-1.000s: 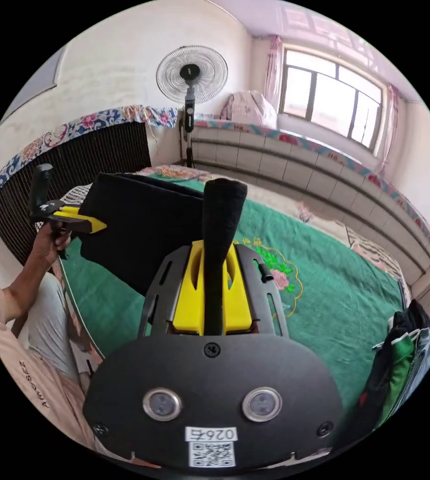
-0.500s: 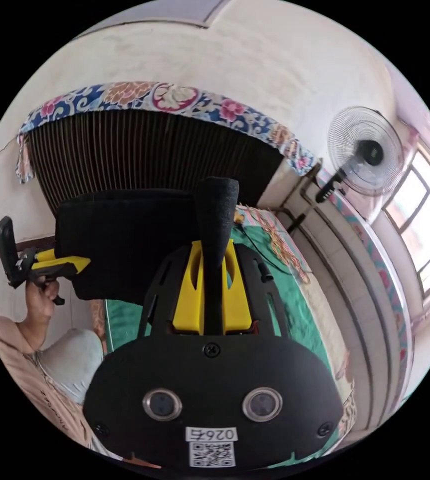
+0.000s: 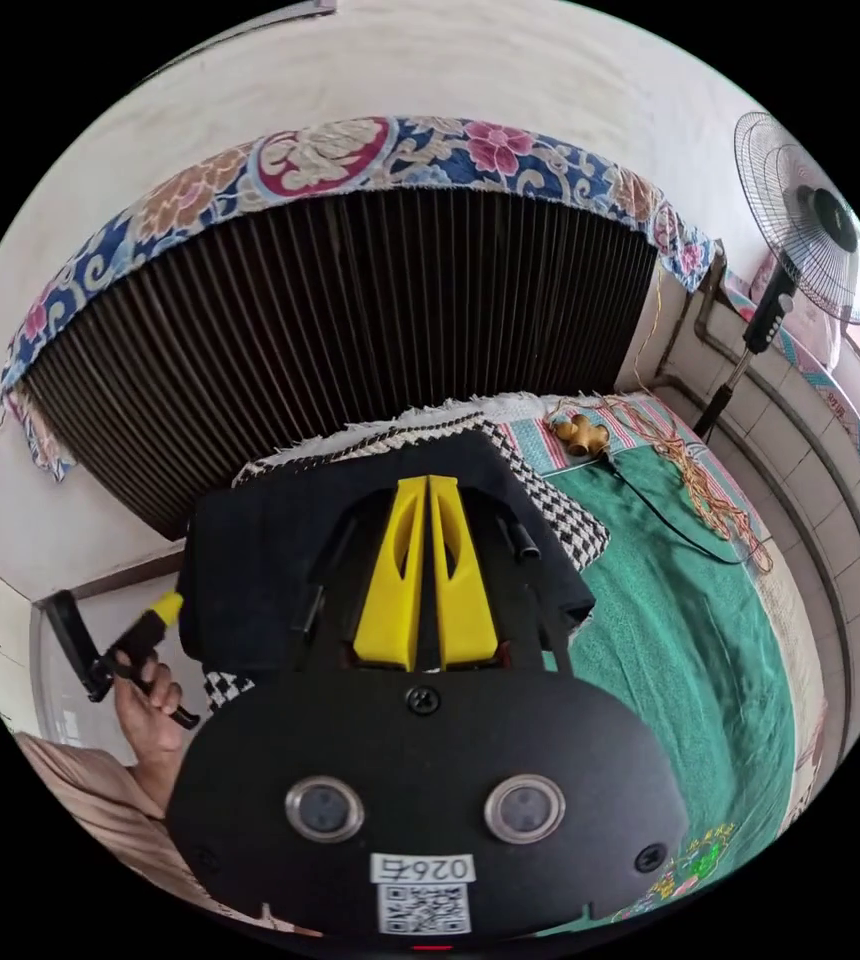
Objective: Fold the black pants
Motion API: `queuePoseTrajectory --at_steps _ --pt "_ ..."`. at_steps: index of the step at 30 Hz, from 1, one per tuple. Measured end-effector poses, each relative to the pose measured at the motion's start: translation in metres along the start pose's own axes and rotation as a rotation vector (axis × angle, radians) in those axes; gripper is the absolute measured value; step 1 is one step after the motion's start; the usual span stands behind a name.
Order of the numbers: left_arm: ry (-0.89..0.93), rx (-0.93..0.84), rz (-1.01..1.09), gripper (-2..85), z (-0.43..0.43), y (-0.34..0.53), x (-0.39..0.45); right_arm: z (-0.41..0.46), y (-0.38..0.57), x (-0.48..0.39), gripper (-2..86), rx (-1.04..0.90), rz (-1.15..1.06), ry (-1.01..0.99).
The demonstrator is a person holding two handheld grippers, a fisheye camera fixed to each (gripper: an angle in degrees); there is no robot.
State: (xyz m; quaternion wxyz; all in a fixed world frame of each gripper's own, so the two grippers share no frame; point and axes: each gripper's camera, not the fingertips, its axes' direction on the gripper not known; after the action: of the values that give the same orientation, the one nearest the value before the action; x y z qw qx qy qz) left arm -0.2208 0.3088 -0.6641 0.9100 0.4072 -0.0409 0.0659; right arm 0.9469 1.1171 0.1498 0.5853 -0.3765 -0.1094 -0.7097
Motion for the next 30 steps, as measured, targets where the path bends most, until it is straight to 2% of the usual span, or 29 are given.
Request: queuePoseTrajectory --at_steps 3,4,5,7,10,13,15,18,23,25,29,30 --pt "-0.008 0.085 0.243 2.1 -0.012 -0.003 0.047 0.037 0.007 -0.039 -0.9 -0.047 -0.065 -0.008" --pt "-0.096 0.088 0.348 0.1 -0.003 -0.003 0.067 0.051 0.006 -0.047 -0.9 -0.09 -0.076 -0.003" --pt "-0.223 0.026 0.419 -0.4 0.018 -0.004 0.08 0.084 0.002 -0.061 -0.9 -0.212 -0.096 0.016" --pt "-0.354 -0.113 0.467 -0.8 0.05 -0.008 0.088 0.09 -0.007 -0.079 -0.9 -0.164 -0.118 0.062" --pt "-0.288 -0.122 0.416 -0.9 0.02 -0.027 0.104 0.076 -0.046 -0.097 -0.9 -0.221 -0.084 0.095" --pt "-0.184 -0.098 0.369 -1.0 -0.015 -0.042 0.127 0.018 -0.071 -0.118 -0.9 -0.091 -0.1 0.155" --pt "-0.167 -0.084 0.383 -1.0 -0.031 -0.047 0.152 -0.051 -0.076 -0.129 -0.9 0.069 -0.079 0.174" --pt "-0.133 0.023 0.459 -1.0 -0.06 -0.045 0.206 -0.139 -0.069 -0.138 -0.9 0.204 -0.065 0.206" --pt "-0.041 0.257 0.775 -0.9 -0.105 -0.021 0.331 -0.293 -0.033 -0.145 -0.9 0.423 0.028 0.423" --pt "0.062 0.318 0.841 -0.8 -0.114 -0.013 0.37 -0.349 -0.014 -0.147 -0.9 0.53 0.089 0.512" --pt "0.55 0.294 0.835 1.1 -0.113 -0.005 0.447 -0.462 0.01 -0.15 -1.0 0.61 0.185 0.615" --pt "0.605 0.28 0.84 1.7 -0.11 -0.003 0.459 -0.487 0.01 -0.155 -1.0 0.591 0.167 0.63"
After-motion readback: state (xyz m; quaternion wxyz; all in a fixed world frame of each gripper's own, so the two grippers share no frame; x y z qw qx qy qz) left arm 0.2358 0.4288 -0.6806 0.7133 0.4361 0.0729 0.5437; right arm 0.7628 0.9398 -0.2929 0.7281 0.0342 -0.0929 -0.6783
